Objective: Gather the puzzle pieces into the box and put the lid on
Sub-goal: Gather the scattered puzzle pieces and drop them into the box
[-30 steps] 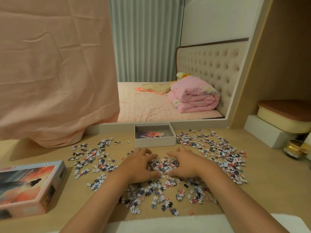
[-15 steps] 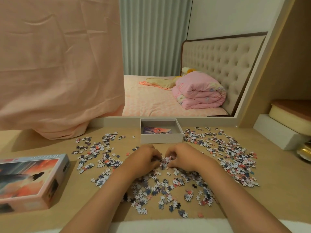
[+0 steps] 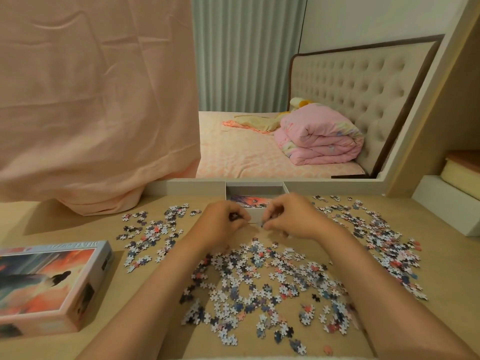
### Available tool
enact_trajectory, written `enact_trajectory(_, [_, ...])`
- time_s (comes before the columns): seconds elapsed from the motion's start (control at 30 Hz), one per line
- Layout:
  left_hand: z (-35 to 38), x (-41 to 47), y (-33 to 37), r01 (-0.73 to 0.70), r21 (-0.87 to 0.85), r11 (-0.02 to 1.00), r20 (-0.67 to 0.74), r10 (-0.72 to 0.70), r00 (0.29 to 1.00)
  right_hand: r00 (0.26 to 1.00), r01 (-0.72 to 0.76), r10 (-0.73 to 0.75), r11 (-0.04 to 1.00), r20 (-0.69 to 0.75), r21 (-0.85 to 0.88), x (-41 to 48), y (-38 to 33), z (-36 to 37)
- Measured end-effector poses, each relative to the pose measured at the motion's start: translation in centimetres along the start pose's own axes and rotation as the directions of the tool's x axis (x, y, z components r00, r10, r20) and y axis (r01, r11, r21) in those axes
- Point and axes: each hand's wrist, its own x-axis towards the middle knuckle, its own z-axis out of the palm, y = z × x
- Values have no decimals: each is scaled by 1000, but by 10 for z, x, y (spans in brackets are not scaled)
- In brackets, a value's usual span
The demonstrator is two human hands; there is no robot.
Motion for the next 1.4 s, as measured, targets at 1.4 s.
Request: enact_trajectory(1.4, [-62,-27,-99,98,373,923,-28,-95,995,968,238,-211,943,134,-231,41,-75,101])
